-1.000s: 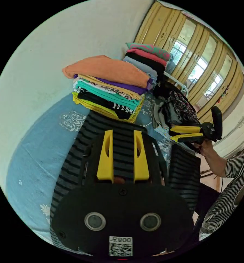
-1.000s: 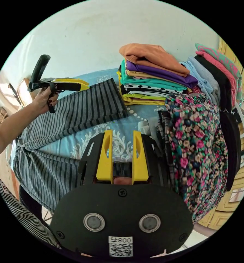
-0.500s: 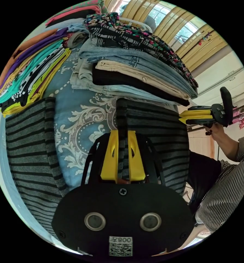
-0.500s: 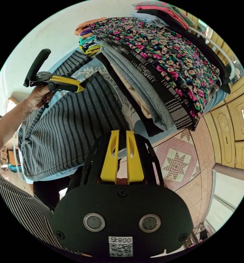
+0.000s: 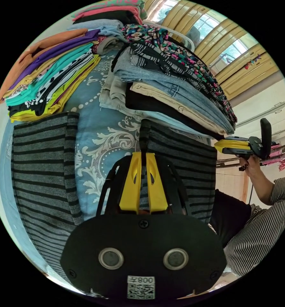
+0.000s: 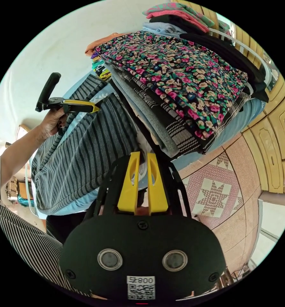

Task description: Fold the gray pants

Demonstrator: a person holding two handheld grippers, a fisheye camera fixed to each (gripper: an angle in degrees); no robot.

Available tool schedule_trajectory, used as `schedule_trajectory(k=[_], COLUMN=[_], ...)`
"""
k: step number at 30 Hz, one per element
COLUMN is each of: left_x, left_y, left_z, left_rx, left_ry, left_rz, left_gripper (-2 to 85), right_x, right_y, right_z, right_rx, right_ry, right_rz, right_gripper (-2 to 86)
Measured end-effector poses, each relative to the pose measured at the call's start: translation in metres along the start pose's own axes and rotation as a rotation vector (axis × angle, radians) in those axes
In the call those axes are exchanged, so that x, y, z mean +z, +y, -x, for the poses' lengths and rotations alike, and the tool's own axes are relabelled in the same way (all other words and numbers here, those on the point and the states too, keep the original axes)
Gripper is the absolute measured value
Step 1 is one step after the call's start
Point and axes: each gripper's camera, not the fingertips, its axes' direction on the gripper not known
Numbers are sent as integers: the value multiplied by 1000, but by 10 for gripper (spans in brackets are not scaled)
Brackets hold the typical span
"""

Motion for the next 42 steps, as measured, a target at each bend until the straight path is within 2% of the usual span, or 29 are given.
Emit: schedule_trajectory(k=[4, 8, 11, 15, 19, 22, 23, 27, 29, 33, 37, 41, 42], left_x=[-1, -4, -8, -32, -61, -42, -40, -88, -126, -173, -209, -225, -223], left_y=[17, 40, 62, 92, 128, 153, 167, 229, 291, 419, 597, 756, 773], left_z=[-10, -20, -27, -36, -44, -44, -44, -48, -53, -62, -85, -115, -118], left_rx=[12, 22, 6, 7, -11, -54, -84, -182, -223, -376, -718, -1108, -1140], left_ry=[-15, -20, -14, -5, -32, -37, -43, -23, -25, -56, -122, -143, -134], left_rz=[9, 19, 12, -56, -142, -2, 31, -160, -246, -266, -204, -165, -136], left_gripper=[25, 25, 24, 23, 23, 27, 29, 30, 33, 35, 32, 23, 20], right_x=[-7, 4, 25, 14, -7, 36, 43, 37, 31, 19, 19, 63, 73], right_y=[9, 12, 9, 9, 3, -4, -2, -5, -6, -5, -12, -13, -11], right_z=[0, -5, -4, 11, 37, 33, 32, 48, 63, 94, 166, 279, 294], right_rx=[-16, 12, 34, -3, -92, -37, -28, -31, -47, -87, -261, -576, -613], right_ry=[-20, -125, -150, -129, -9, -31, -51, -42, 0, 39, -44, -221, -220], right_rz=[-29, 6, 58, 28, -42, 97, 77, 74, 63, 28, 27, 186, 218], right_gripper=[85, 113, 80, 39, 33, 38, 40, 50, 55, 39, 15, 5, 5])
